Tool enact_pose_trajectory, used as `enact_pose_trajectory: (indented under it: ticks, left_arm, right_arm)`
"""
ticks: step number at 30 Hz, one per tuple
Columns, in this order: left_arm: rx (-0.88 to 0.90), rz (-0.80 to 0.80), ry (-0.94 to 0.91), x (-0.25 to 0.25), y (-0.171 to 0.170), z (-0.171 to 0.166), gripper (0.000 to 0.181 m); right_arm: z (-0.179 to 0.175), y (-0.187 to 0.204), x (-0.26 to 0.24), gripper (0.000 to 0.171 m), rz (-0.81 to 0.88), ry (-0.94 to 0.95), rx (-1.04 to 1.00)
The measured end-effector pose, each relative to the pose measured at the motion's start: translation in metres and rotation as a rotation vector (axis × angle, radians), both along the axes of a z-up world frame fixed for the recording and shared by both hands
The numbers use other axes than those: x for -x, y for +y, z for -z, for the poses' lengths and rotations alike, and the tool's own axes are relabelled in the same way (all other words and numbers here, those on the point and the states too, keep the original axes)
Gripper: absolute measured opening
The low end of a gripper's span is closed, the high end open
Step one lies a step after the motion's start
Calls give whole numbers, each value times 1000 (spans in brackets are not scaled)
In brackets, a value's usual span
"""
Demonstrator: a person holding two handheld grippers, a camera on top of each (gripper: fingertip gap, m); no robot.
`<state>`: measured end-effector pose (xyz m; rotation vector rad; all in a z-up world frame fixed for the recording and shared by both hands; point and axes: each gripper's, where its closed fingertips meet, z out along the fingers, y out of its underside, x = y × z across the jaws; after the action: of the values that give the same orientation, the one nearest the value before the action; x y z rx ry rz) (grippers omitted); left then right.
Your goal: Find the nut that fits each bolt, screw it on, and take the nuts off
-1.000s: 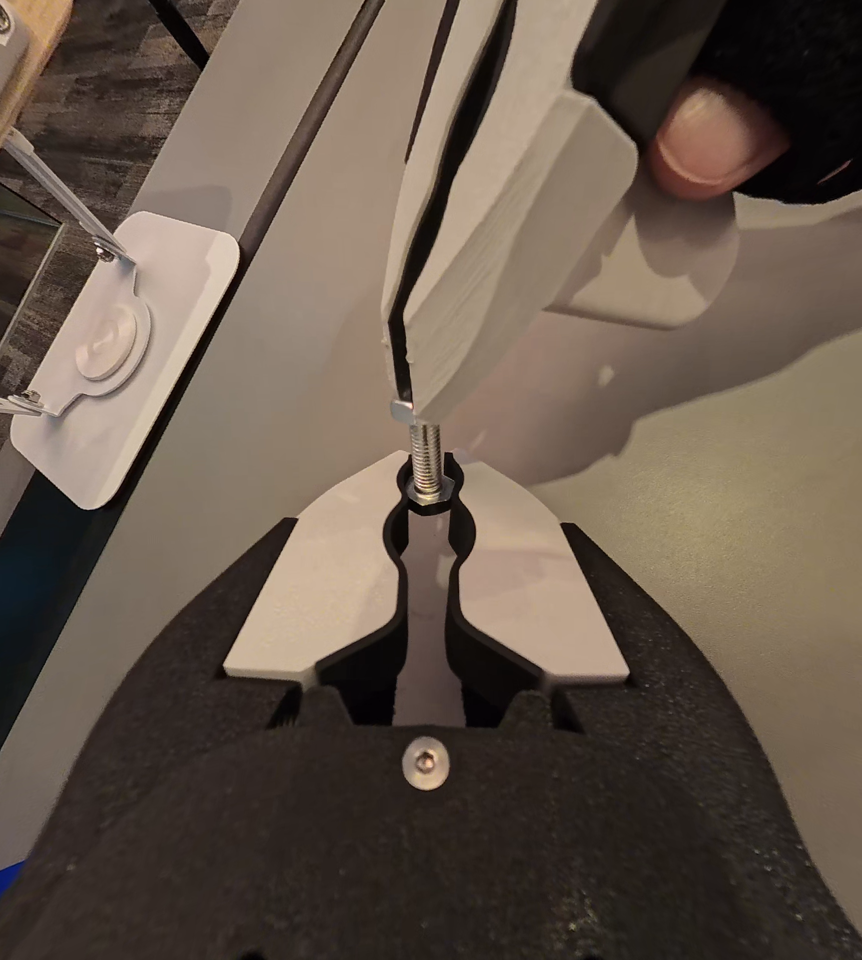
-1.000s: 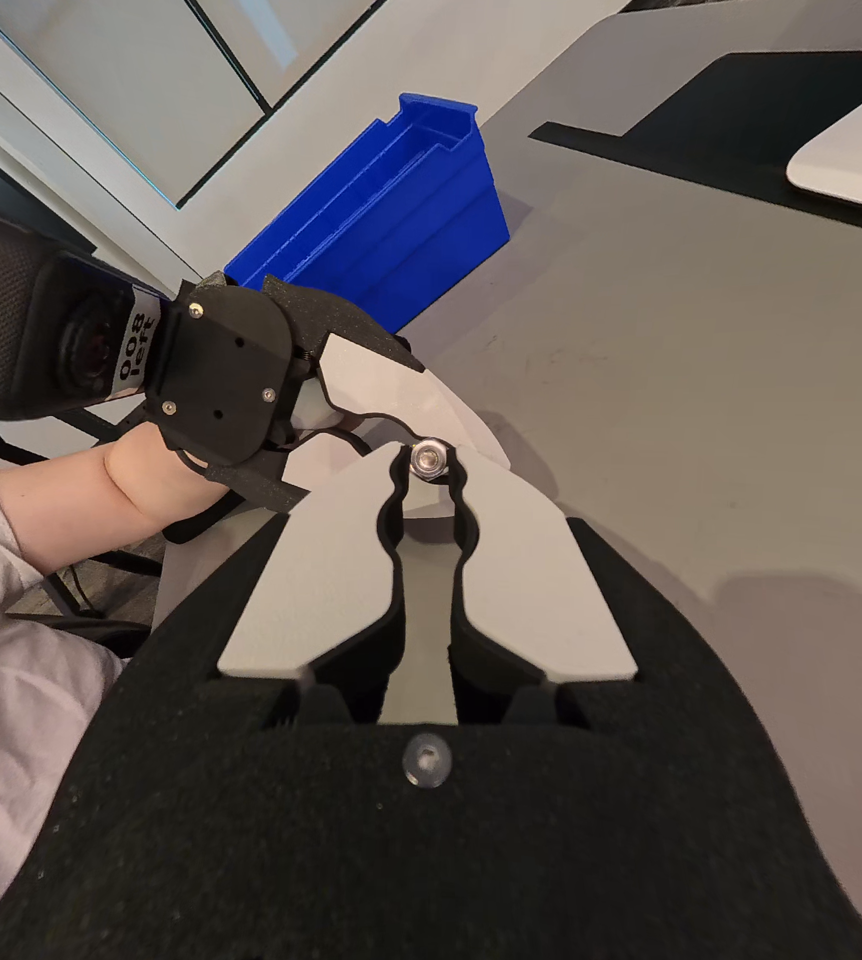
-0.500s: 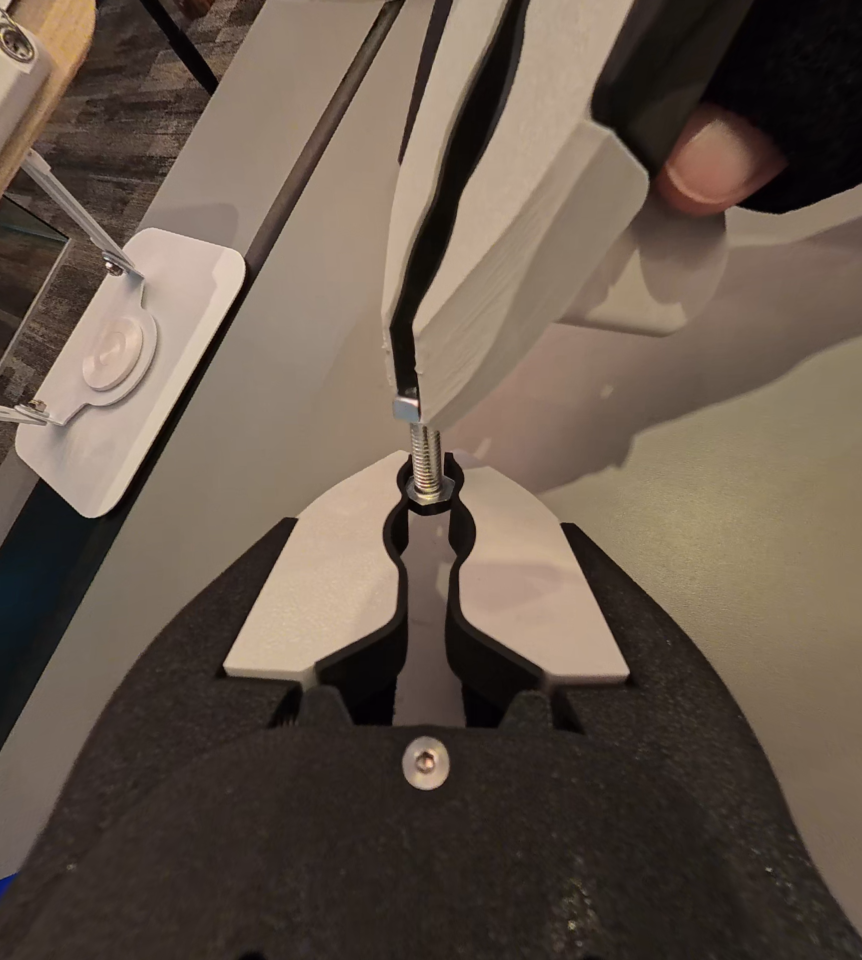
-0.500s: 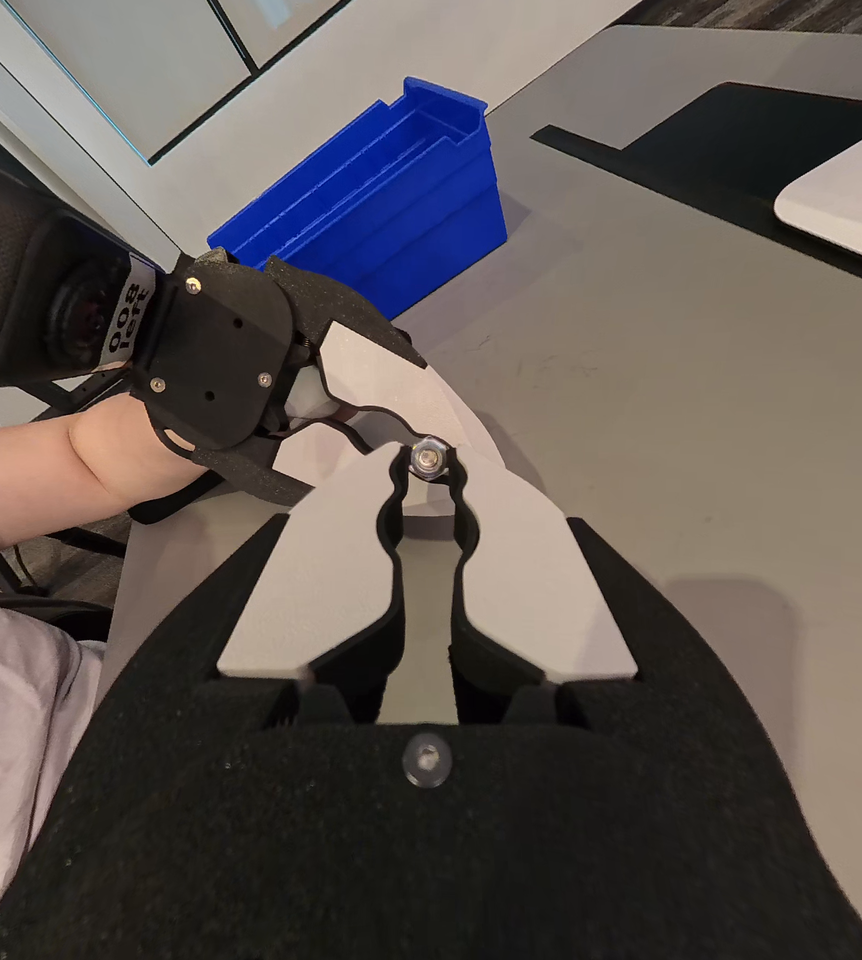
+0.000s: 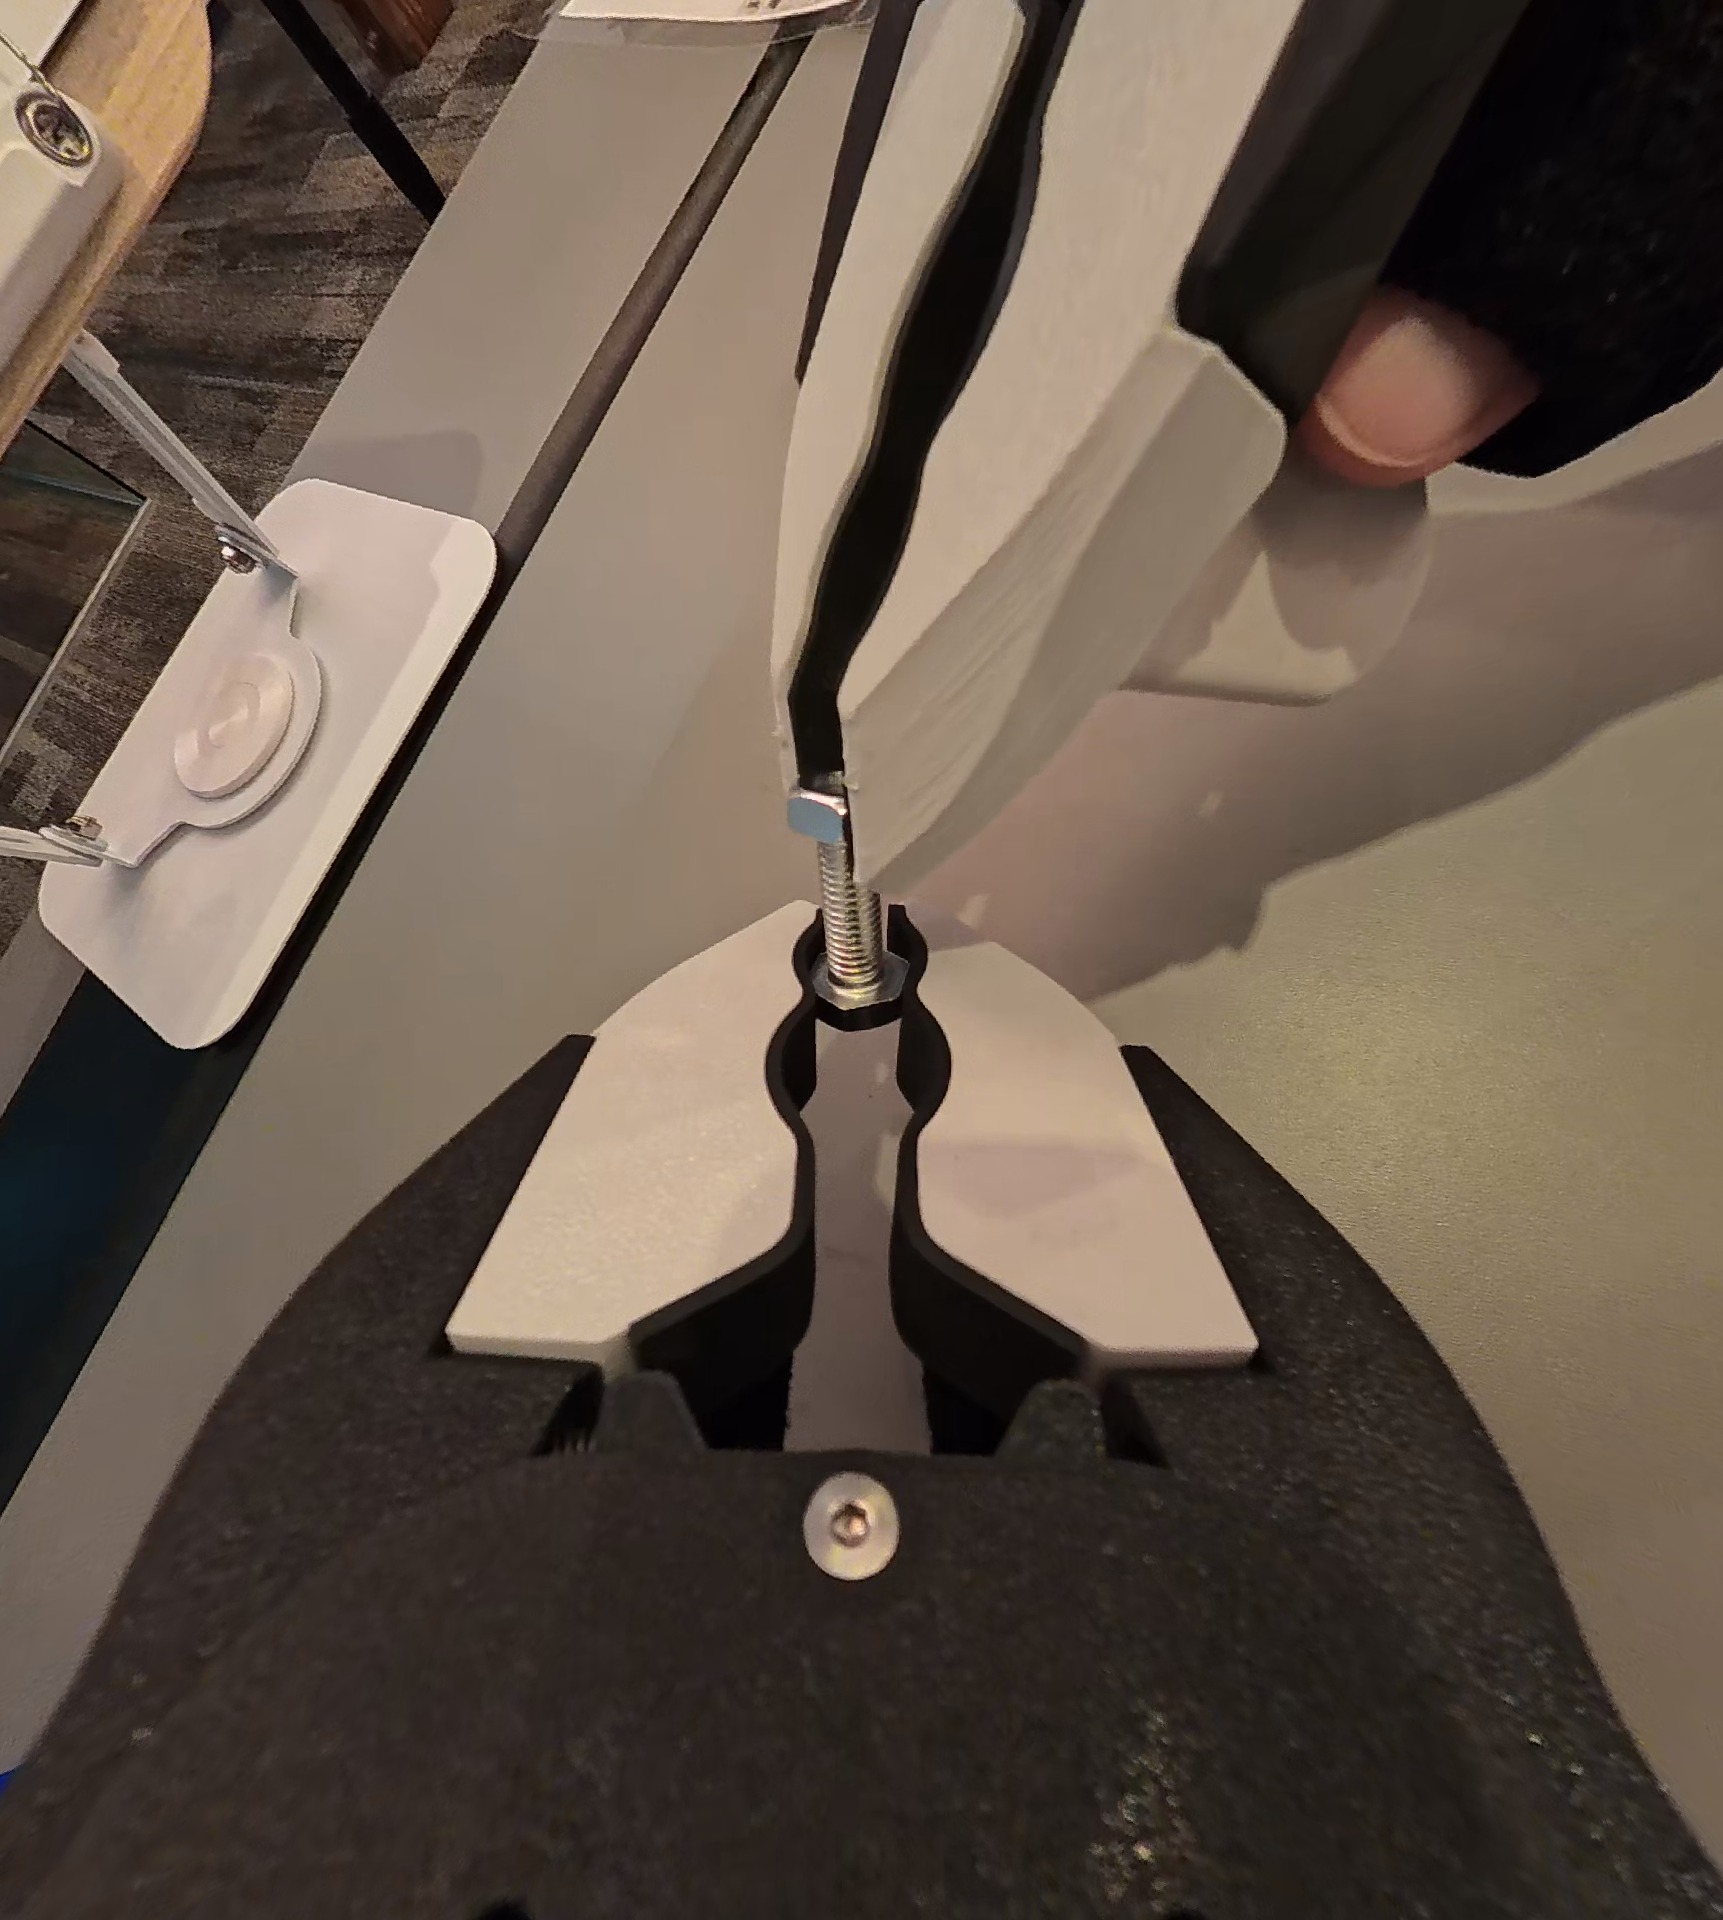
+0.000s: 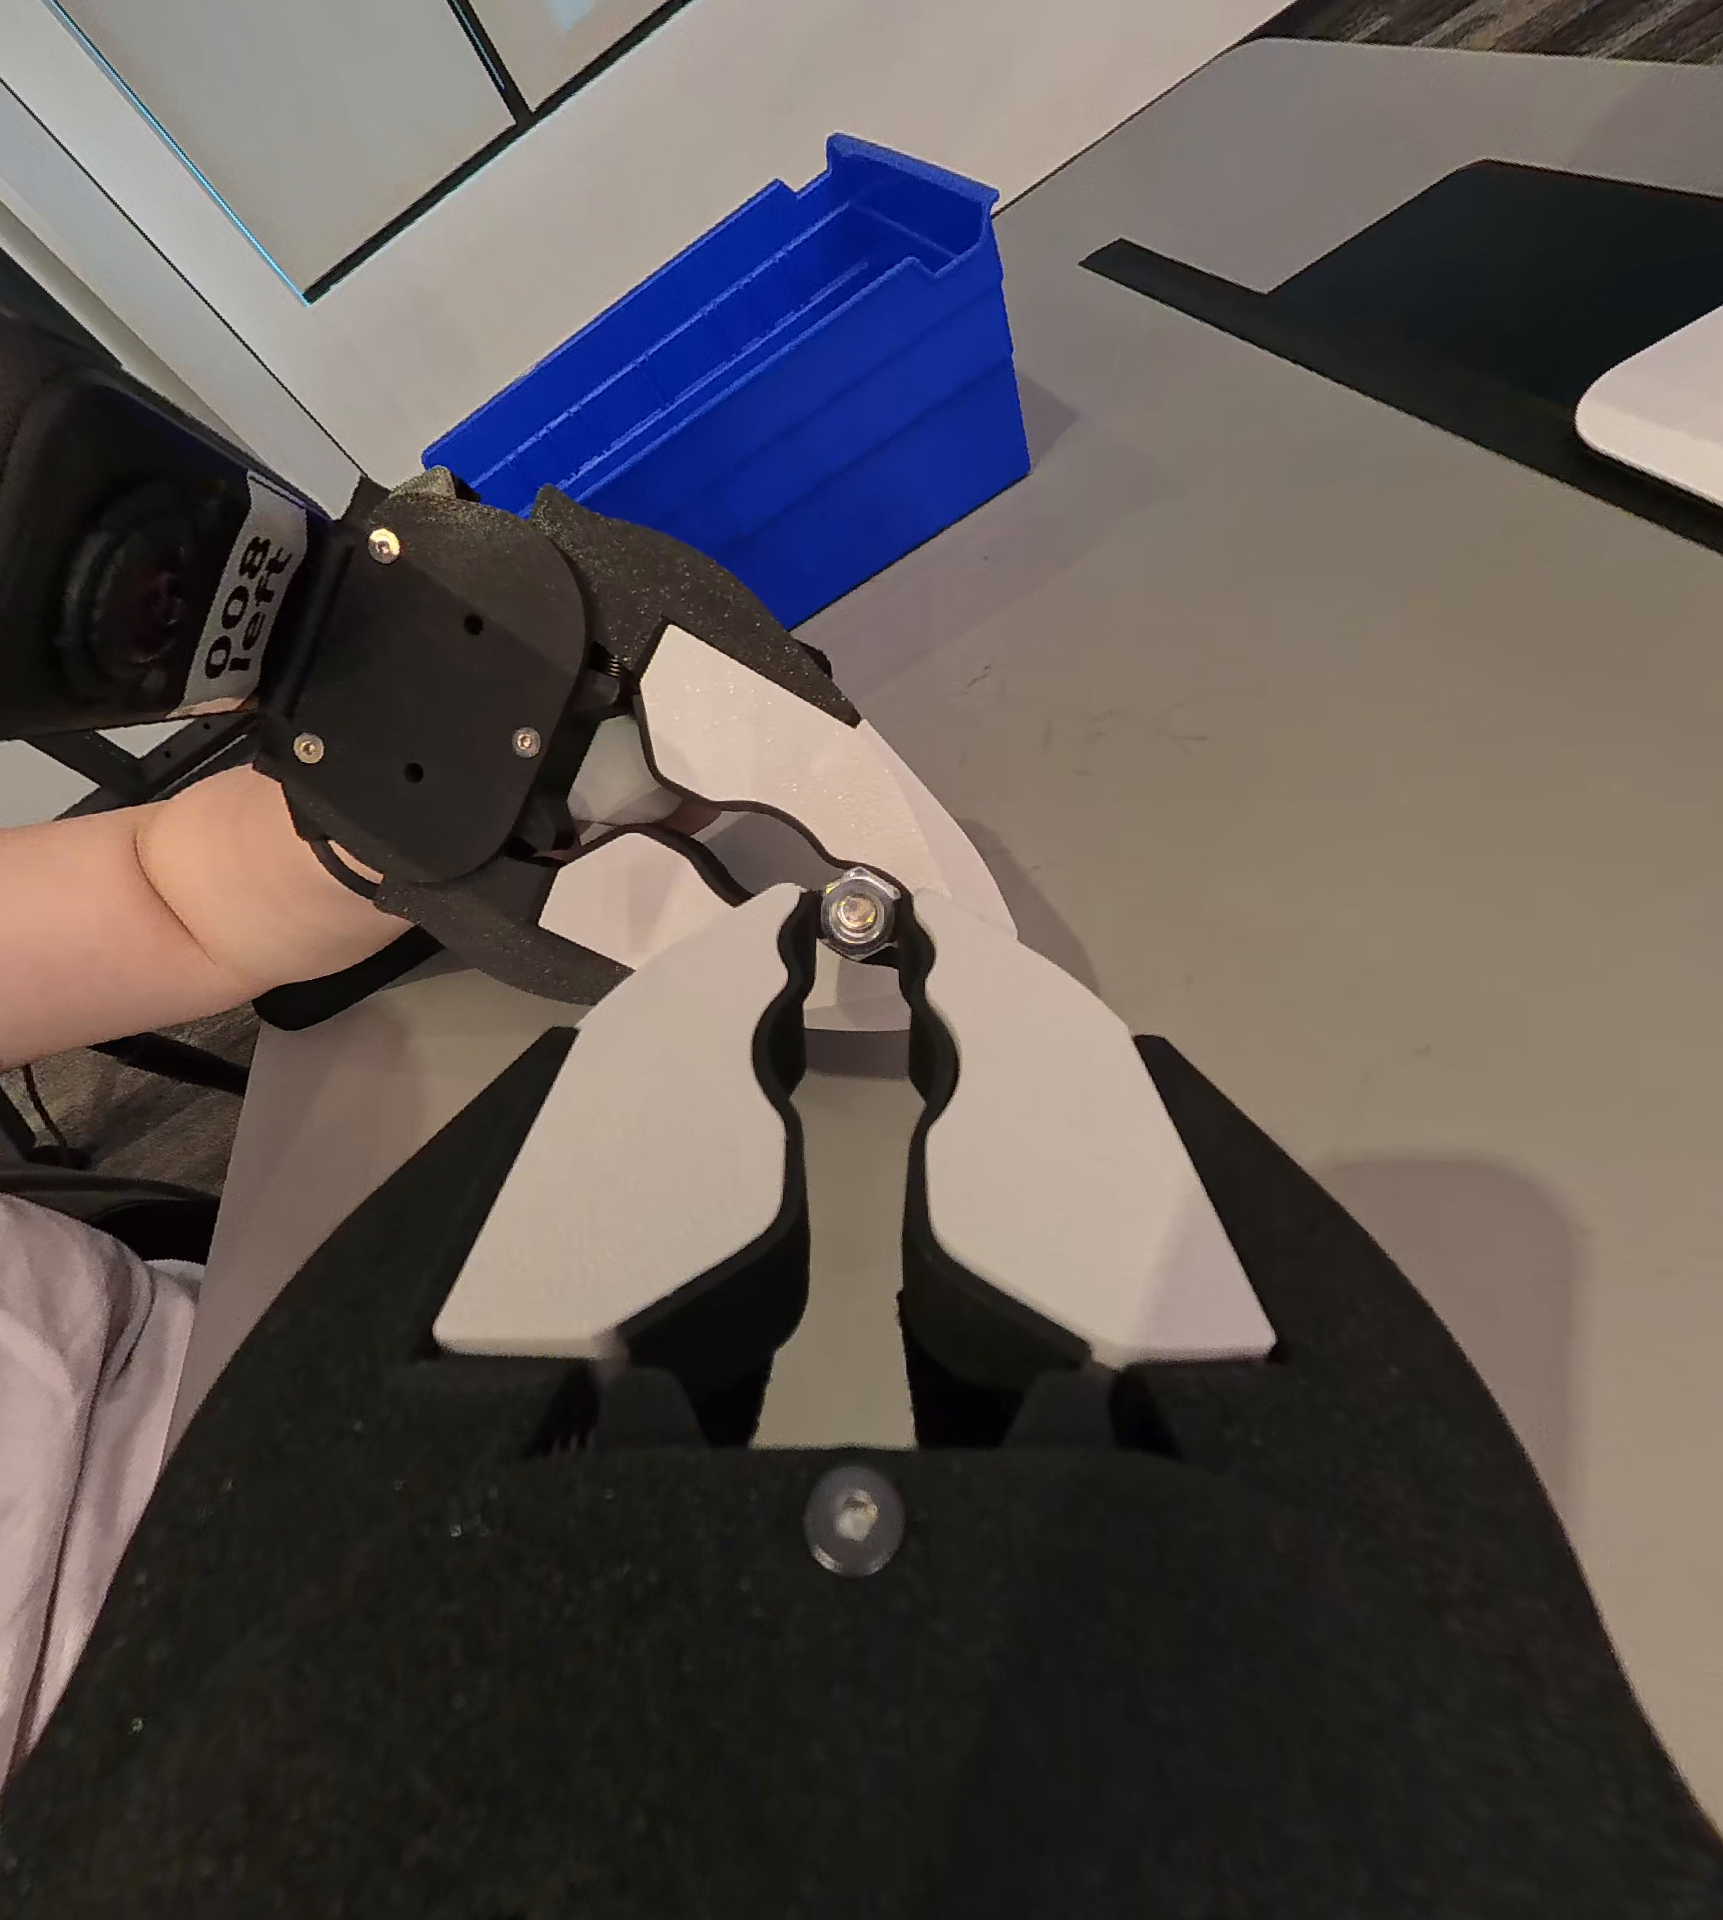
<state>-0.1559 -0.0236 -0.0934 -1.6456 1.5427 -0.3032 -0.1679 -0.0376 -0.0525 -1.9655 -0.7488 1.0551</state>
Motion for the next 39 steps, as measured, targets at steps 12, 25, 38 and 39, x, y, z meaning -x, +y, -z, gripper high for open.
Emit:
enact_pose_trajectory:
  ticks: [12, 25, 38, 39]
  left_arm:
    - [82, 37, -80, -4, -5, -6, 10]
    - [239, 301, -147, -18, -48, -8, 10]
    - [300, 494, -120, -20, -84, -6, 10]
    - [316, 516, -116, -19, -88, -6, 10]
  right_arm:
    - [-9, -1, -4, 31, -46, -67, -130]
    - [-23, -42, -27, 35, -381, -388, -659]
    - [-10, -64, -23, 25, -522, -583, -756]
    - [-9, -66, -23, 25, -530, -595, -749]
